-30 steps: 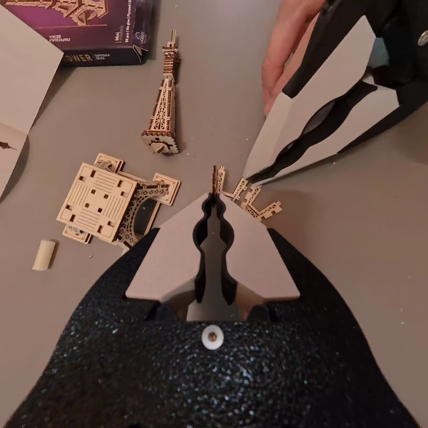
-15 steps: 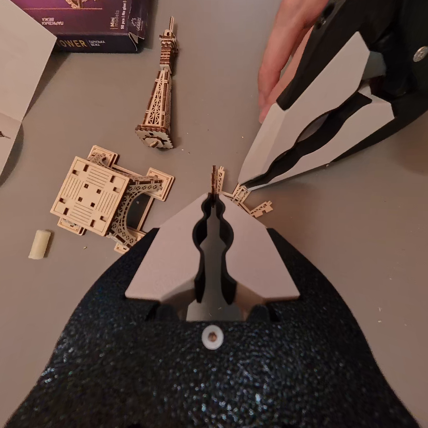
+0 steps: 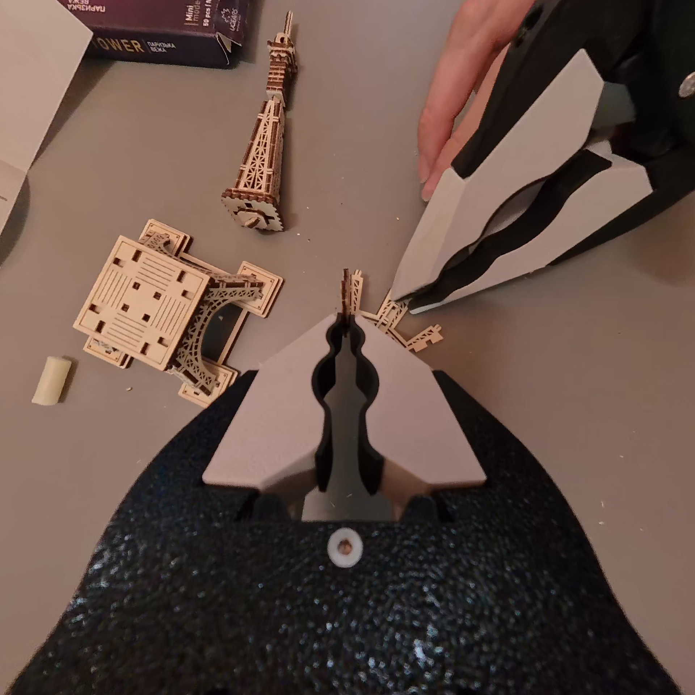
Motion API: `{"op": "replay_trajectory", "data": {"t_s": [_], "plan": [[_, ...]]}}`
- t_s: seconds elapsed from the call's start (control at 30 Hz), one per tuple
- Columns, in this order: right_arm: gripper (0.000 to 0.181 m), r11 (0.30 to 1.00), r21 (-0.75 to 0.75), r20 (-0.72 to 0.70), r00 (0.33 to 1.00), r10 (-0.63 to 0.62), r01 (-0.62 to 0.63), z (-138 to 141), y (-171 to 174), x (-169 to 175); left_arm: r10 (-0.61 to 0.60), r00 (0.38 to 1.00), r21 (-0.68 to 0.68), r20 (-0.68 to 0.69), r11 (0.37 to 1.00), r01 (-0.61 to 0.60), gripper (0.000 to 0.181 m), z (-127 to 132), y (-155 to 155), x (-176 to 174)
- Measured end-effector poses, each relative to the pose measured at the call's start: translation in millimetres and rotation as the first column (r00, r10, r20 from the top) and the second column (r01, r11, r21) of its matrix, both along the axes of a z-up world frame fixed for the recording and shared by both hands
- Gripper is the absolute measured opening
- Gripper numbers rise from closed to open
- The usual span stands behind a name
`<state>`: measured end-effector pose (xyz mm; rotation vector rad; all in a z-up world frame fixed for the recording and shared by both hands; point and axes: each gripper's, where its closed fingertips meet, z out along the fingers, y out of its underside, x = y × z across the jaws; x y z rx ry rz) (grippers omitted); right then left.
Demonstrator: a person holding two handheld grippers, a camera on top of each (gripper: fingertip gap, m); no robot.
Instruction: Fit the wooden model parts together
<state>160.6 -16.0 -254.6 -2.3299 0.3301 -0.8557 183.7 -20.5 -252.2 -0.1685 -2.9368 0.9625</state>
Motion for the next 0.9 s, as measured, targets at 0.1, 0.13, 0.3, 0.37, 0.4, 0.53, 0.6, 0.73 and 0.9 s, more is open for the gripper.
{"op": "replay_trajectory", "data": {"t_s": [0.1,0.13,0.3,0.37,0.4,0.53,0.6,0.73,0.9], "plan": [[0.014,1.0,0.007,-0.025,1.0,0.016,-0.016,0.3,0.2,-2.0,0.011,1.0,0.002,-0.014,1.0,-0.011,0.001,0.1,0.0,-0.1],[0.014,1.0,0.0,-0.036,0.999,0.023,-0.023,0.0,-0.6,-2.9,0.013,1.0,0.002,-0.016,1.0,-0.013,0.001,0.1,0.2,-0.1],[0.012,0.998,-0.032,-0.04,0.998,0.049,-0.051,0.2,-5.3,0.0,0.028,0.999,0.005,-0.028,1.0,-0.028,0.0,0.5,1.7,1.7],[0.008,0.998,-0.035,-0.033,0.998,0.059,-0.06,2.0,-4.6,1.7,0.038,0.999,0.002,-0.039,0.999,-0.038,0.0,0.7,1.7,2.1],[0.007,0.997,-0.035,-0.037,0.997,0.068,-0.069,2.1,-3.5,1.6,0.045,0.998,0.0,-0.046,0.999,-0.045,0.0,0.8,1.5,2.3],[0.004,0.994,-0.062,-0.038,0.995,0.087,-0.089,1.2,-2.9,2.5,0.06,0.996,0.009,-0.07,0.998,-0.06,0.0,-1.3,1.6,1.7],[0.004,0.992,-0.072,-0.042,0.994,0.098,-0.101,-0.3,-2.4,1.6,0.068,0.995,0.012,-0.076,0.998,-0.067,0.001,-1.5,2.1,1.3],[0.003,0.988,-0.083,-0.042,0.991,0.125,-0.128,-0.4,-0.2,-0.5,0.08,0.994,0.017,-0.076,0.997,-0.078,0.0,-1.0,3.1,-0.1],[0.004,0.986,-0.09,-0.029,0.99,0.14,-0.142,2.2,0.9,-2.2,0.118,0.991,0.027,-0.062,0.993,-0.117,0.0,2.7,5.0,-0.6]]}}
